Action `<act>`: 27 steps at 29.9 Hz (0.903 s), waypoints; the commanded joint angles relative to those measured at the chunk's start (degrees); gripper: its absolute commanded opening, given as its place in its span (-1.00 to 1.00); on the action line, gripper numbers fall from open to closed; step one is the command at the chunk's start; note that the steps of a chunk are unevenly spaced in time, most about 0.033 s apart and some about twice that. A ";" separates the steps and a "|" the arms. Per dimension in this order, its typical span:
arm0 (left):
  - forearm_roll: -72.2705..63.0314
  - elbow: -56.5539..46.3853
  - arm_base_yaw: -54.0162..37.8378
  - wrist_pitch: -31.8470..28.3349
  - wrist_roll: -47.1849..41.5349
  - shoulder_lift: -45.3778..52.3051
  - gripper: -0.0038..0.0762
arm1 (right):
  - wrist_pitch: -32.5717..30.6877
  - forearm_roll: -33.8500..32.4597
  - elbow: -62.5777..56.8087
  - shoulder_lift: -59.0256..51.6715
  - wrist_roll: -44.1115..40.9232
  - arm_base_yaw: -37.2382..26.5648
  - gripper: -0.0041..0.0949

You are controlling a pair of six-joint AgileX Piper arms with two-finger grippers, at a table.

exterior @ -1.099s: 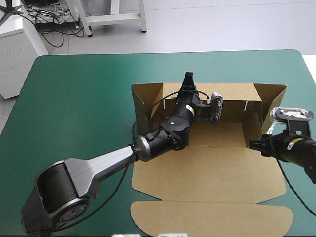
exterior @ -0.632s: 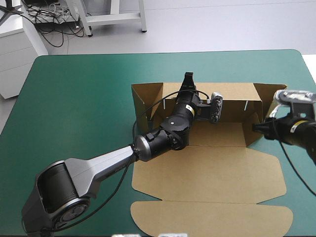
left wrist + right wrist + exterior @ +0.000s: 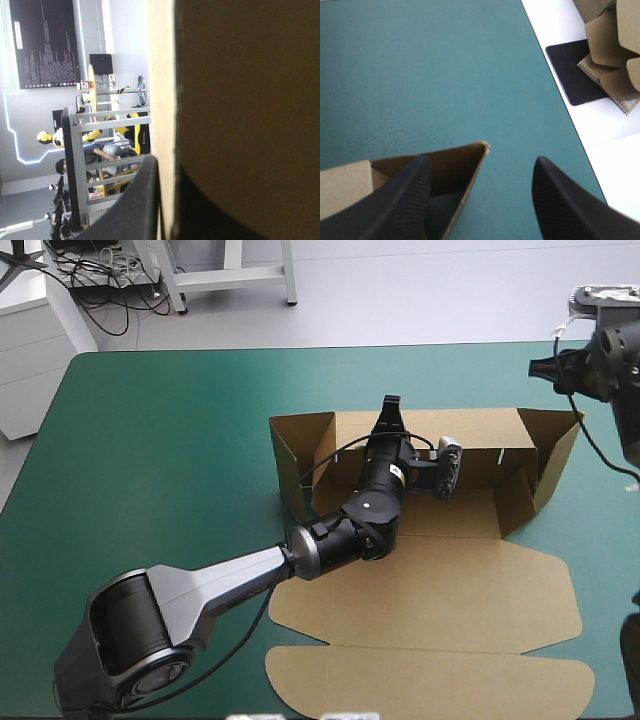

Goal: Fold the box

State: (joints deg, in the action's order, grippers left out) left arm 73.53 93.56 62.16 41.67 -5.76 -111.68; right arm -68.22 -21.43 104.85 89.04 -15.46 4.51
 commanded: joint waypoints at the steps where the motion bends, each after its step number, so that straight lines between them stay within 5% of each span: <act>1: 0.81 1.25 2.29 -2.16 -1.84 2.05 -0.93 | 2.92 -0.91 4.83 3.13 0.44 -0.72 0.20; 18: 3.11 1.25 3.25 0.91 -2.90 2.05 -0.93 | 3.06 35.72 7.00 11.22 15.46 -21.68 0.20; 27: 4.66 1.25 3.25 0.91 -3.02 2.05 -0.93 | 4.43 38.83 -1.08 11.22 21.14 -22.75 0.20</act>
State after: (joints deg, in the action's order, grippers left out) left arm 76.91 93.56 64.71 43.96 -7.73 -112.15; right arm -65.86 16.10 104.06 103.56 3.61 -17.86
